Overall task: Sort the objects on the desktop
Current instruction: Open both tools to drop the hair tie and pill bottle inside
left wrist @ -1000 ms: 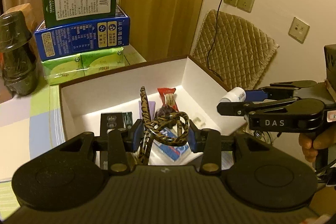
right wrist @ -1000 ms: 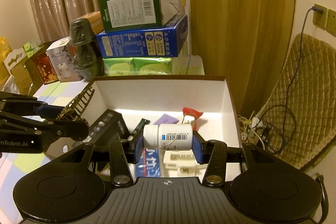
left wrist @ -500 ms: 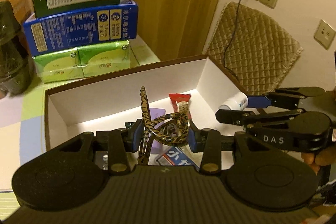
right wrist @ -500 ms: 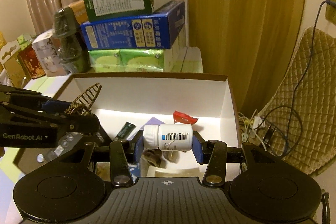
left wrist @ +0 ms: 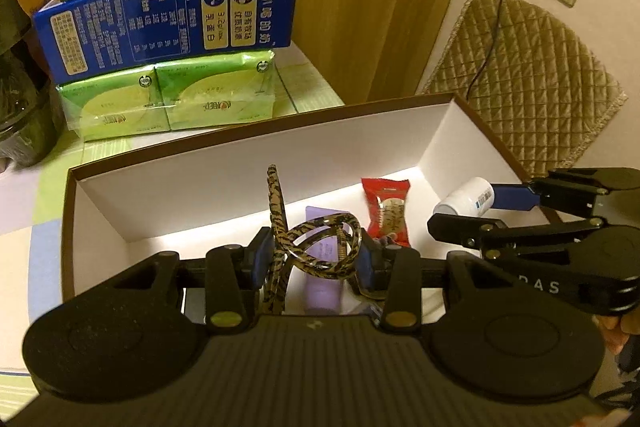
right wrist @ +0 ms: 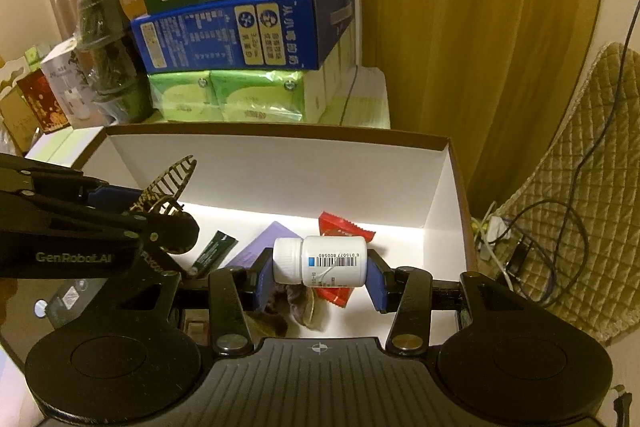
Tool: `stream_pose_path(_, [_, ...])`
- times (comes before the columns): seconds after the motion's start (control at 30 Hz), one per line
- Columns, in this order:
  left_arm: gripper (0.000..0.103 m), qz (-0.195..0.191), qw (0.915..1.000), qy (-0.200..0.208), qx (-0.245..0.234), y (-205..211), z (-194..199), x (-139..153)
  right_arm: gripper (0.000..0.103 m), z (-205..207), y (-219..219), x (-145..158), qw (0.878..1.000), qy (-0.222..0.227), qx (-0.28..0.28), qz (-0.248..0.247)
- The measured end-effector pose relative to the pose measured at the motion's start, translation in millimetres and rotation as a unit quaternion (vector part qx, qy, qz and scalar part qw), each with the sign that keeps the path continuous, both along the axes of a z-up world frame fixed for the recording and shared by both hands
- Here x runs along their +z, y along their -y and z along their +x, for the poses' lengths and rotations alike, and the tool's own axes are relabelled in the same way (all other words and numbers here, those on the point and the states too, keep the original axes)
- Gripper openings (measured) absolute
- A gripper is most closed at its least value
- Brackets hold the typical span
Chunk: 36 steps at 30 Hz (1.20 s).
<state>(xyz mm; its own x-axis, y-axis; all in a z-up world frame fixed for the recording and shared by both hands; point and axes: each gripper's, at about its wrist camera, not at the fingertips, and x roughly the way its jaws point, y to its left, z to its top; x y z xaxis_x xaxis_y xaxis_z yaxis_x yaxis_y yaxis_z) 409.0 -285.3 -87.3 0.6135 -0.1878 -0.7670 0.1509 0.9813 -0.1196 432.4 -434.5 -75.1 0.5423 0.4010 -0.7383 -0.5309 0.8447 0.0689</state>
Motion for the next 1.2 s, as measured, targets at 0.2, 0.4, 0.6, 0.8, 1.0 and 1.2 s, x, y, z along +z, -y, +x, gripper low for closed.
stream_pose_path(0.2, [0.037,0.006,0.9998,-0.016,0.011,-1,16,-14,0.044,12,-3,-7,1.0,-0.008,0.001,-0.005])
stream_pose_path(0.4, [0.034,0.01,0.9995,-0.025,0.015,-2,25,-22,0.044,20,-5,-13,1.0,-0.015,0.004,-0.006])
stream_pose_path(0.6, [0.037,0.017,0.9993,-0.026,0.02,-5,30,-22,0.044,24,-11,-18,1.0,-0.021,0.015,-0.002])
stream_pose_path(0.8, [0.052,0.027,0.9988,-0.02,0.035,-12,28,-16,0.044,25,-20,-22,0.999,-0.026,0.03,0.002])
stream_pose_path(1.0, [0.07,0.04,0.9979,-0.01,0.05,-17,18,-6,0.052,23,-27,-18,0.999,-0.013,0.042,0.021])
stream_pose_path(1.2, [0.081,0.043,0.9964,0.004,0.073,-29,1,10,0.081,16,-23,-8,0.999,0.0,0.037,0.037])
